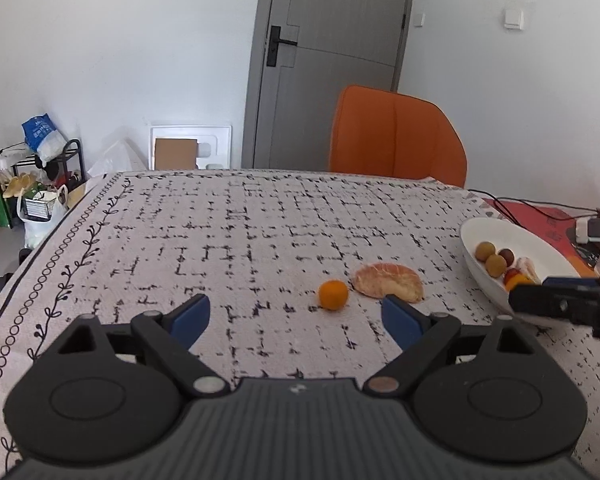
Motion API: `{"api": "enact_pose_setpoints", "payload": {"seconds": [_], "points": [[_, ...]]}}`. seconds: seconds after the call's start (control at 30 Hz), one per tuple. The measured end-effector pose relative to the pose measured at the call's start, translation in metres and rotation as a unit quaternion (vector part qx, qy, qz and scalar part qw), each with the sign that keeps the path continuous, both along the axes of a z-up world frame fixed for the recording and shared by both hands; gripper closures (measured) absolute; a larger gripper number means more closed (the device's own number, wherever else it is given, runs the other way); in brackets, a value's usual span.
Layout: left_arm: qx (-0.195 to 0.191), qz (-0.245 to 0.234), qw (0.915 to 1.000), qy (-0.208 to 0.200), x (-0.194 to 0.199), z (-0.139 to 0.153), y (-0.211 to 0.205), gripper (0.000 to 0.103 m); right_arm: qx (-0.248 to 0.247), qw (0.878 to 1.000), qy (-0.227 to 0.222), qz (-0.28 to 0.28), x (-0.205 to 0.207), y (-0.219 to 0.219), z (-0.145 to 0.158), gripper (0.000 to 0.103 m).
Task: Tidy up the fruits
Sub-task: 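Move both open tools back to the last mandarin and tangerine half, then grasp the small mandarin with the left tool while the right tool grasps the tangerine half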
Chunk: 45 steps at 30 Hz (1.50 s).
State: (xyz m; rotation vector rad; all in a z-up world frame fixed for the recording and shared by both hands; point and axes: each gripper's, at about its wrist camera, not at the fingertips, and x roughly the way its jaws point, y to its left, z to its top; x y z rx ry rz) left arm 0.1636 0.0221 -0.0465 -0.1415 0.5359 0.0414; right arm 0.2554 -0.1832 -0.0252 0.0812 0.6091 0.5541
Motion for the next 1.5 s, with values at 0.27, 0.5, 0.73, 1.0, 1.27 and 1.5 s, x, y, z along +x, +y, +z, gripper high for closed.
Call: {"api": "enact_pose_setpoints", "payload": {"seconds": [0.27,0.5,0.73,1.0,1.27,1.5], "points": [[-0.017,-0.014,0.9998,0.002,0.014,-0.003,0.001,0.037,-0.007,1.000,-0.007,0.020,0.006,0.011,0.002,0.018],[-0.017,-0.028,0.9994,0.012,0.029,-0.009,-0.006,0.046,-0.004,1.000,-0.003,0.023,0.017,0.014,-0.001,0.032],[-0.019,-0.038,0.9989,0.022,0.045,-0.014,-0.011,0.055,-0.002,1.000,0.005,0.023,0.029,0.015,-0.005,0.039],[-0.019,-0.044,0.9982,0.036,0.061,-0.023,-0.014,0.061,-0.004,0.999,0.009,0.032,0.037,0.020,-0.007,0.042],[-0.027,-0.047,0.9970,0.056,0.079,-0.032,-0.013,0.081,-0.014,0.999,0.003,0.047,0.040,0.029,-0.004,0.042],[-0.024,-0.044,0.9977,0.046,0.069,-0.023,-0.006,0.081,-0.027,0.998,-0.001,0.061,0.046,0.039,-0.005,0.042]]}}
